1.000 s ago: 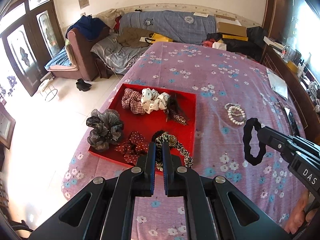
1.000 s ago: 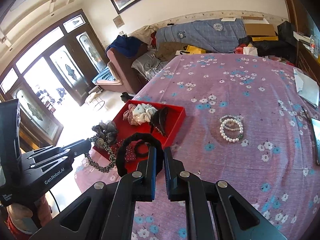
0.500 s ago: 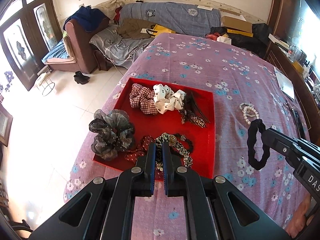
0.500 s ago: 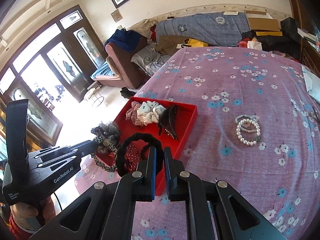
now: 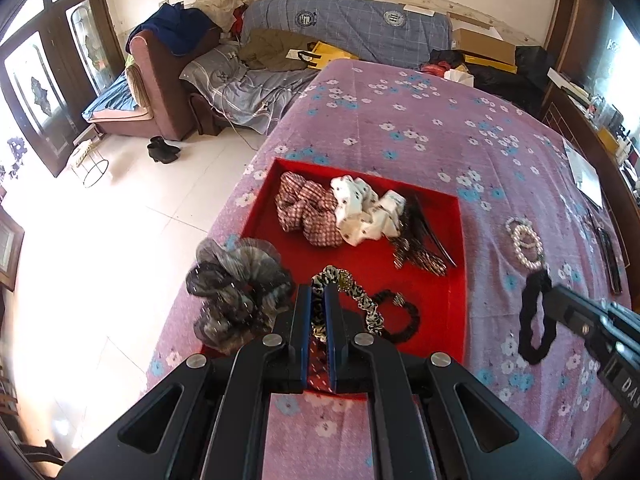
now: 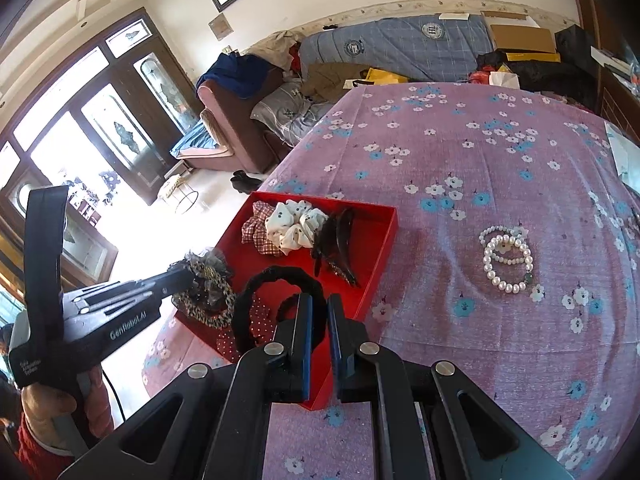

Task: Organize jewelry
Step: 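Lower both hair ties into the red tray and open both tools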

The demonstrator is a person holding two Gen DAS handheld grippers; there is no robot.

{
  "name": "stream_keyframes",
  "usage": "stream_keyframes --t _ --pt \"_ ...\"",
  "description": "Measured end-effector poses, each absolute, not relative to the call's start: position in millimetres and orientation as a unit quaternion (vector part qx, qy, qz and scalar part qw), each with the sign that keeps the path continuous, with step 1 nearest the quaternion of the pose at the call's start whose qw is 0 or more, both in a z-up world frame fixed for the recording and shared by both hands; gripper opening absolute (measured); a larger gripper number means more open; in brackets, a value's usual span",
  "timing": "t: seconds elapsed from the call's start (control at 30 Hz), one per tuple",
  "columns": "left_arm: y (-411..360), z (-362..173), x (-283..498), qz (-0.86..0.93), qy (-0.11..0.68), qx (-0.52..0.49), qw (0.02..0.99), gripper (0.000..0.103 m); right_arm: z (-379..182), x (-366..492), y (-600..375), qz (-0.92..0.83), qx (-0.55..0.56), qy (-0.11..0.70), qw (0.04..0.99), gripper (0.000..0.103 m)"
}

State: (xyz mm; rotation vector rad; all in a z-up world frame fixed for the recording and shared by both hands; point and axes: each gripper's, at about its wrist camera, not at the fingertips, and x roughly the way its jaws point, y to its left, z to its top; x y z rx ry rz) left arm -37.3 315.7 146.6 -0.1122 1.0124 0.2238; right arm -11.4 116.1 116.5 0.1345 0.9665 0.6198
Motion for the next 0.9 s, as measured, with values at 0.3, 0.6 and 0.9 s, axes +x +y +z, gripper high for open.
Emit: stream_keyframes --t 0.3,0.6,0.9 --pt "332 146 -14 0.091 0.481 -0.08 0.868 0.006 96 -23 138 0.305 0.042 0.478 0.823 0.009" --pt "322 115 21 0.039 0.511 -0.076 0.855 0.006 73 -34 173 0.327 -0.004 0.479 0.814 0.009" --pt "324 76 56 0.01 0.54 -0.083 0.838 0.006 49 -9 182 0.313 0.007 0.499 0.808 0.009"
